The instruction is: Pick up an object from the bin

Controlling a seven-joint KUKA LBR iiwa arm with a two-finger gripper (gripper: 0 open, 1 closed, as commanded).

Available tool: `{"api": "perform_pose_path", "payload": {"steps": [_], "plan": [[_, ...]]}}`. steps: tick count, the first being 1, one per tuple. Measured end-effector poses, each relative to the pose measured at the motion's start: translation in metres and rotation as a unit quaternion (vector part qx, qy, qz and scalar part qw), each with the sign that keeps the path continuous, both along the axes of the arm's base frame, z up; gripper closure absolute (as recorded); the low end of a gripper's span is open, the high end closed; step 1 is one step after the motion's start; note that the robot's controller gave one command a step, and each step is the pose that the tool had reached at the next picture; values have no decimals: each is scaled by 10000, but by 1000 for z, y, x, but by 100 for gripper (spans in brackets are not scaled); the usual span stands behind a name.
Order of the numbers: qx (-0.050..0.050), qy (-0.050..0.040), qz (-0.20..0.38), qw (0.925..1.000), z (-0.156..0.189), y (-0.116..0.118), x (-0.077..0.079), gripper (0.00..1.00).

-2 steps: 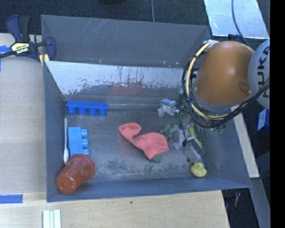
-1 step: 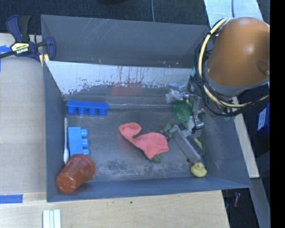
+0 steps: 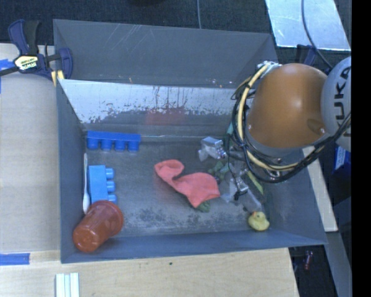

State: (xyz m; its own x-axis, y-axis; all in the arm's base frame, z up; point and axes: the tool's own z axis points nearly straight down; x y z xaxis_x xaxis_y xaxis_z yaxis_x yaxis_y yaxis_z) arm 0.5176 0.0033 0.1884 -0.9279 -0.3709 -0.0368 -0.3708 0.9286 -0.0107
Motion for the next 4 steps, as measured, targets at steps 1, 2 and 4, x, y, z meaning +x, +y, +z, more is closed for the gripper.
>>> {"api": "perform_pose_path", "payload": {"steps": [1,2,4], "plan": [[4,-85,-35,10000,-43,38,1,0],[28,-54,-899,9959,-65,46,-4,0],[14,-81,-108,9999,-118,7,29,100]]}}
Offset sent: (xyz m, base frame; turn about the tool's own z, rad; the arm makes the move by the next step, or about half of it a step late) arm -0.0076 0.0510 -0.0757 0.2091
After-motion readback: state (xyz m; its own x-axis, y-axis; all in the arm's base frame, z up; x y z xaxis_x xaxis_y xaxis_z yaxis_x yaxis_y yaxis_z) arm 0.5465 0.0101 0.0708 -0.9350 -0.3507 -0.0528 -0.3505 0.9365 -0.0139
